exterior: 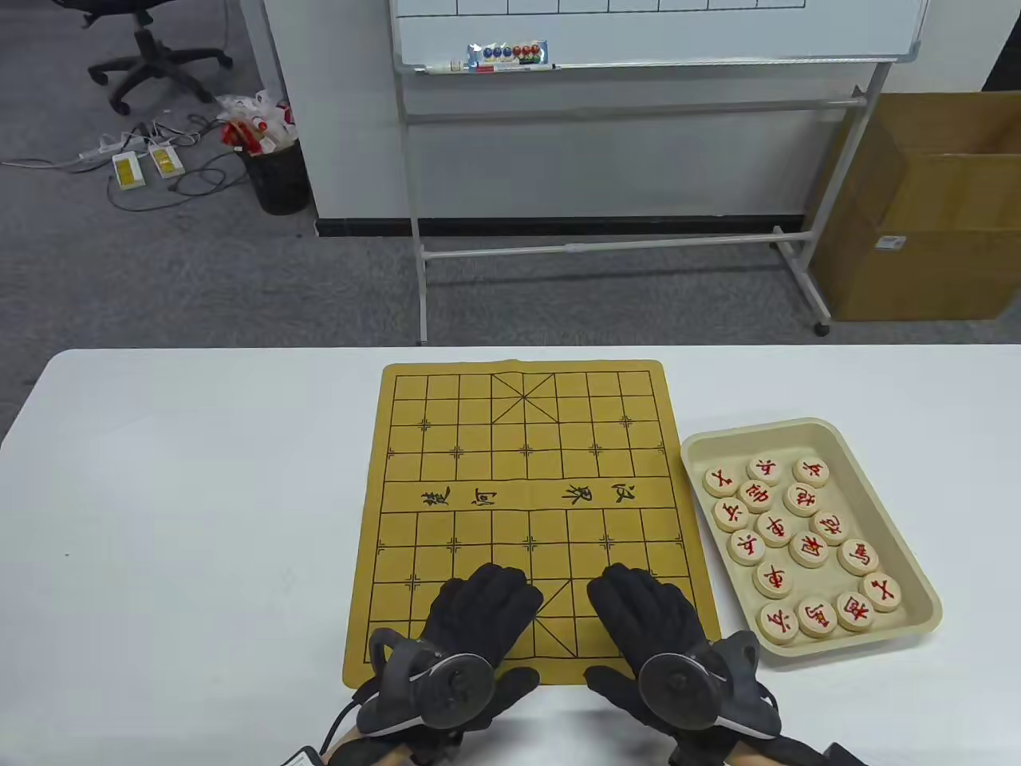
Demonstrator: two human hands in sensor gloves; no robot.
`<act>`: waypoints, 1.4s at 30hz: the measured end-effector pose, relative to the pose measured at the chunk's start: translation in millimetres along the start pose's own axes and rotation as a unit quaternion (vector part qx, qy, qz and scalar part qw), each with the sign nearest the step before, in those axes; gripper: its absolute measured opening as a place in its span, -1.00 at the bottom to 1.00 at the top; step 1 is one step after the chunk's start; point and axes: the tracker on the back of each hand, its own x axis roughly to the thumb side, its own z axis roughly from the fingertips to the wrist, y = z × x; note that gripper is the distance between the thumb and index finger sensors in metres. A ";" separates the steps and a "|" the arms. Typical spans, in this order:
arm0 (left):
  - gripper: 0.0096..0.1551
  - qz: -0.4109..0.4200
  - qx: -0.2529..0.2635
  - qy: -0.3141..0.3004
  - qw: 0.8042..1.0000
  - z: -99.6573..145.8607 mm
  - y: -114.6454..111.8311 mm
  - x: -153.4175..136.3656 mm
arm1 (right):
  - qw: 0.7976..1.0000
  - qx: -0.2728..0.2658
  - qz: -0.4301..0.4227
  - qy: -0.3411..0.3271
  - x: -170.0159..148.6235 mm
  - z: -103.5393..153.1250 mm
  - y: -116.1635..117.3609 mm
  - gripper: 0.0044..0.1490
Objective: Set up Chinese chess pieces
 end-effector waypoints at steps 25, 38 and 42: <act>0.02 -0.020 -0.001 -0.003 1.000 0.0 -0.3 3.6 | 0.991 -0.089 0.016 0.094 -46.6 -0.7 -52.2 0.15; 0.03 -0.036 -0.010 -0.007 0.999 0.5 -2.0 4.5 | 0.944 0.157 0.103 0.272 -173.7 -15.5 -88.5 -0.12; 0.03 -0.038 -0.010 -0.007 0.999 0.7 -1.7 4.3 | 0.907 0.262 0.139 0.299 -188.3 -27.5 -40.5 -0.13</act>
